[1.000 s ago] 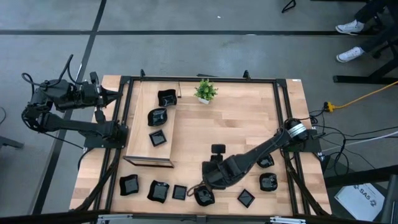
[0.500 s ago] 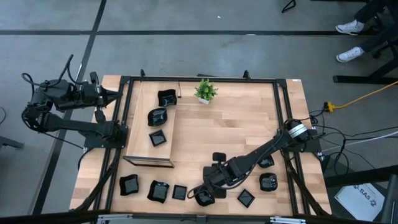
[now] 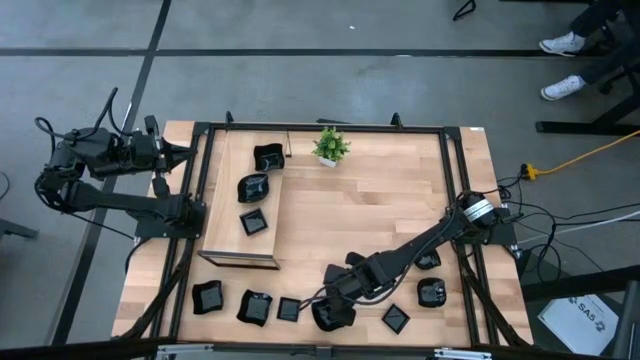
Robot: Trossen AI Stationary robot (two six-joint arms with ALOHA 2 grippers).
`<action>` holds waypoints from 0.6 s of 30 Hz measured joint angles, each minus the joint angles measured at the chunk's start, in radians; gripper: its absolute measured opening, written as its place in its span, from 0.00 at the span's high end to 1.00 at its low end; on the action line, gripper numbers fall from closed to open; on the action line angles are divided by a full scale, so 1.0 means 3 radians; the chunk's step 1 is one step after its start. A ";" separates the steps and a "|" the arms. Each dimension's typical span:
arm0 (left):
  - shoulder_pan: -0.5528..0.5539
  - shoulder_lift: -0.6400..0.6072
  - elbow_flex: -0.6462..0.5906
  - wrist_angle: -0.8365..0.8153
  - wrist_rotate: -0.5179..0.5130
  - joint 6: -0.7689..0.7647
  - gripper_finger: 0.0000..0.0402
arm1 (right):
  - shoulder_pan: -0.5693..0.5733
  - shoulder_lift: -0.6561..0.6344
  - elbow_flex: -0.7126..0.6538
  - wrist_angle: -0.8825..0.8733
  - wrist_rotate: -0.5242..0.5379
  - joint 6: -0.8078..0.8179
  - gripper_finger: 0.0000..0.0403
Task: Pick & Place Mini shaped plates
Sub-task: Stack the black leaf shape bowl on top of the black leaf shape bowl on the shelf
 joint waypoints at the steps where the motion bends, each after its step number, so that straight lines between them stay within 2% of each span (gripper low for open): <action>1: 0.0000 0.0000 -0.0001 0.0000 0.0001 0.0000 0.99 | 0.0000 0.0002 0.0000 0.0030 -0.0029 0.0022 0.71; 6: 0.0000 0.0000 0.0000 0.0000 0.0000 0.0000 0.99 | 0.0000 0.0003 -0.0065 0.0194 -0.0077 0.0160 0.71; 13: 0.0001 0.0000 0.0000 0.0001 0.0001 0.0000 0.99 | 0.0000 0.0006 -0.0491 0.0925 -0.0389 0.0276 0.71; 18: 0.0000 0.0000 0.0000 0.0001 0.0001 0.0000 0.99 | 0.0000 0.0008 -0.0511 0.0958 -0.0416 0.0240 0.71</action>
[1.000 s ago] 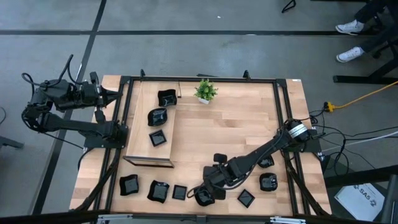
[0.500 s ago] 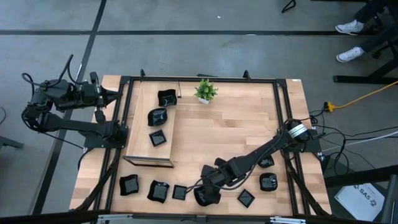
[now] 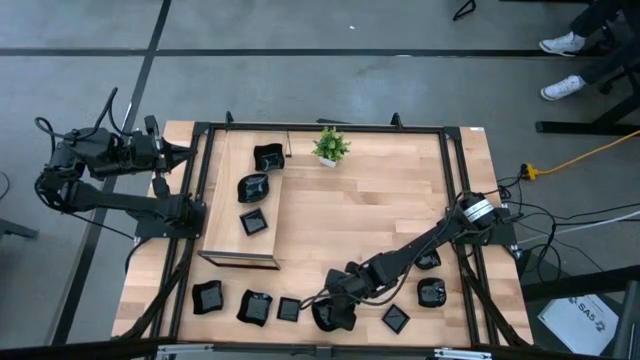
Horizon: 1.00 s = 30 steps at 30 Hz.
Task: Pick & Place Mini shaped plates
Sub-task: Stack the black leaf shape bowl on top of the black leaf shape bowl on the shelf
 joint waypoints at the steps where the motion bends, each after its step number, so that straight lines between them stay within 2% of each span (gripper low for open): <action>1: 0.0001 0.0000 -0.0001 -0.0001 -0.0001 0.0000 0.99 | 0.0000 0.0000 0.0000 -0.0001 0.0001 -0.0023 0.71; 30: 0.0000 0.0003 0.0000 -0.0001 0.0000 0.0000 0.99 | -0.0017 0.0151 0.0004 0.0274 -0.0089 -0.0027 0.71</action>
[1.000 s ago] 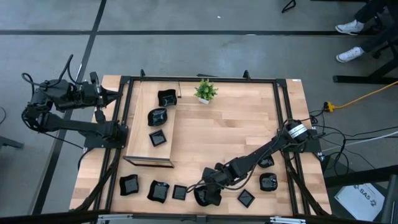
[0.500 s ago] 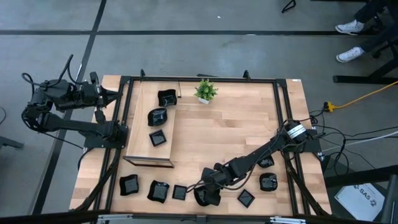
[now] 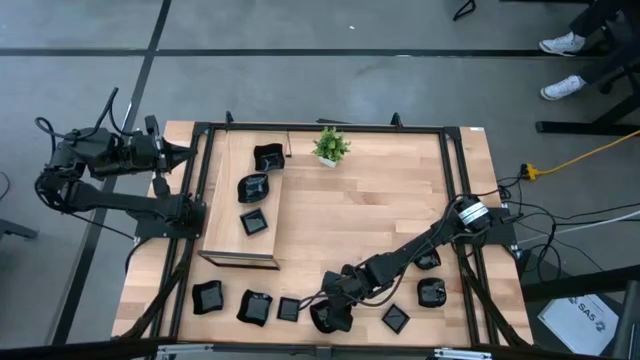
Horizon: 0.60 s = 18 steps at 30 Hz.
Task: Pick & Place Mini shaped plates
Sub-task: Stack the black leaf shape bowl on top of the black leaf shape bowl on the shelf
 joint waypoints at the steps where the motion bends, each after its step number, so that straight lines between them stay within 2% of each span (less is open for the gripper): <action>1: 0.0000 -0.0001 0.0000 0.0000 -0.0001 0.0000 0.99 | 0.0000 0.0000 0.0000 -0.0006 0.0000 0.0001 0.72; 5: 0.0001 -0.0001 0.0000 0.0000 -0.0001 0.0001 0.99 | 0.0000 0.0000 0.0000 0.0000 0.0002 -0.0009 0.77; 12: 0.0000 -0.0001 0.0000 0.0000 0.0000 0.0000 0.99 | -0.0023 0.0000 0.0000 0.0006 -0.0002 -0.0060 0.97; 18: 0.0001 -0.0001 0.0000 0.0000 0.0000 0.0000 0.99 | -0.0088 -0.0030 0.0000 -0.0006 -0.0005 -0.0161 0.98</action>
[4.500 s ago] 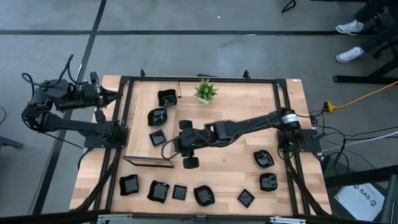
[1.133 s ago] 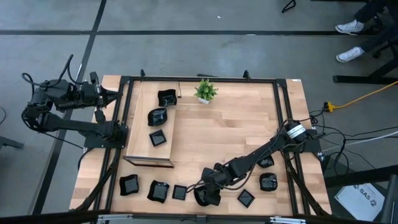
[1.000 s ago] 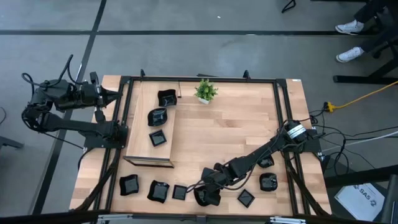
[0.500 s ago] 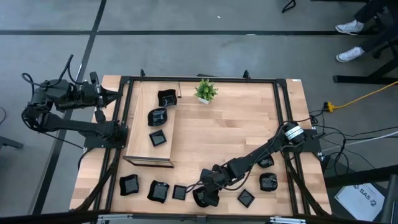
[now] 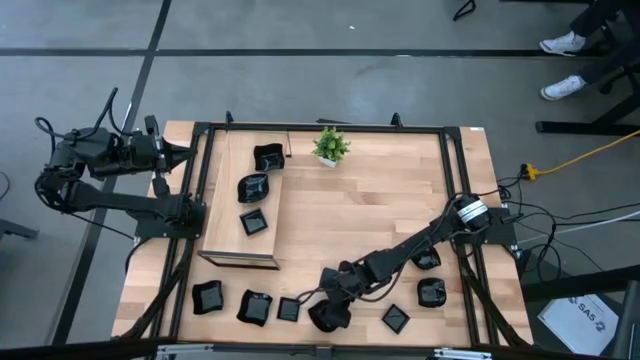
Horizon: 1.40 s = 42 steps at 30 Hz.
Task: Pick & Place Mini shaped plates
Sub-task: Stack the black leaf shape bowl on top of the black leaf shape bowl on the shelf
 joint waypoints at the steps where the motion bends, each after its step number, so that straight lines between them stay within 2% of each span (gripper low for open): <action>1: 0.0000 0.0000 0.0000 0.0000 -0.0001 0.0000 0.99 | -0.0013 -0.0025 0.0000 -0.0029 -0.0023 -0.0031 0.99; 6: -0.0001 0.0000 -0.0001 0.0001 -0.0001 0.0001 0.99 | -0.0109 -0.0159 0.0000 -0.0111 -0.0104 -0.0101 0.98; 20: -0.0001 -0.0001 -0.0001 0.0001 0.0000 0.0001 0.99 | -0.0479 -0.0649 0.0000 -0.0155 -0.0119 -0.0770 0.99; 25: 0.0000 -0.0001 0.0000 0.0001 -0.0001 0.0000 0.99 | -0.0643 -0.0759 0.0060 -0.0198 0.0115 -0.1167 0.99; 36: -0.0001 -0.0001 0.0000 0.0001 -0.0001 0.0000 0.99 | -0.0938 -0.0757 0.0633 -0.0312 0.0664 -0.2429 0.99; 42: 0.0000 -0.0001 -0.0001 0.0001 -0.0001 0.0000 0.99 | -0.1098 -0.0756 0.0743 -0.0139 0.1020 -0.2764 0.99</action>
